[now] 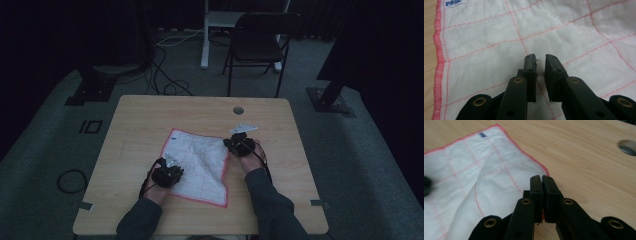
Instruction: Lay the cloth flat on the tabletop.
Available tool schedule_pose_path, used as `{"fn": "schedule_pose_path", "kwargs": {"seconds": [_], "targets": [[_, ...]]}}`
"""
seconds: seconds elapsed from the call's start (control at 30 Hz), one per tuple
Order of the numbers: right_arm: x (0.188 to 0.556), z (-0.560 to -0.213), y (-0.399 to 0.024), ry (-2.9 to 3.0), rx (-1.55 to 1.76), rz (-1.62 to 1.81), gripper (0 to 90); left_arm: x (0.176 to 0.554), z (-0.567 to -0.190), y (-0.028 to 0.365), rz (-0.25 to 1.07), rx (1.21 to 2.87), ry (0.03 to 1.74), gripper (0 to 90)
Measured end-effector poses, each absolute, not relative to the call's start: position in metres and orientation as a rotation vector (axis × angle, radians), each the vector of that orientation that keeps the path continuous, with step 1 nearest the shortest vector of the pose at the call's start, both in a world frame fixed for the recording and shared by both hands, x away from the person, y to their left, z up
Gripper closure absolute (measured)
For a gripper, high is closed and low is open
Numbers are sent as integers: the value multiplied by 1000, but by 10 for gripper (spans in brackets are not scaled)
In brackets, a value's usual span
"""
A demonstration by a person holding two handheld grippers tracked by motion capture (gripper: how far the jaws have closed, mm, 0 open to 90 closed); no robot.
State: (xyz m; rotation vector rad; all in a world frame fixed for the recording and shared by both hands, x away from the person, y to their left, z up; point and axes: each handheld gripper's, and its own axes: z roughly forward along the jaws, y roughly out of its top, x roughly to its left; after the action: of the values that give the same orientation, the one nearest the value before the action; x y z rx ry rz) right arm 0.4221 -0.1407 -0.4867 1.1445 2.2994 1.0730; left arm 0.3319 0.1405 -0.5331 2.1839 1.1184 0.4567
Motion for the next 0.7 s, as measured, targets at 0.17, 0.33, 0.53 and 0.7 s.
{"fn": "schedule_pose_path", "kwargs": {"seconds": [0.17,0.33,0.53,0.7], "targets": [[428,-488,-151,2282,1158,1020,879,328,-534,134,444,2189,1096,801],[429,-491,-155,2263,1177,1000,769,326,-534,131,438,2194,1082,800],[422,-493,-154,2272,1179,1028,744,325,-534,130,433,2185,1088,796],[403,-505,-144,2336,1144,1051,702,323,-534,129,427,2182,1082,790]]}}
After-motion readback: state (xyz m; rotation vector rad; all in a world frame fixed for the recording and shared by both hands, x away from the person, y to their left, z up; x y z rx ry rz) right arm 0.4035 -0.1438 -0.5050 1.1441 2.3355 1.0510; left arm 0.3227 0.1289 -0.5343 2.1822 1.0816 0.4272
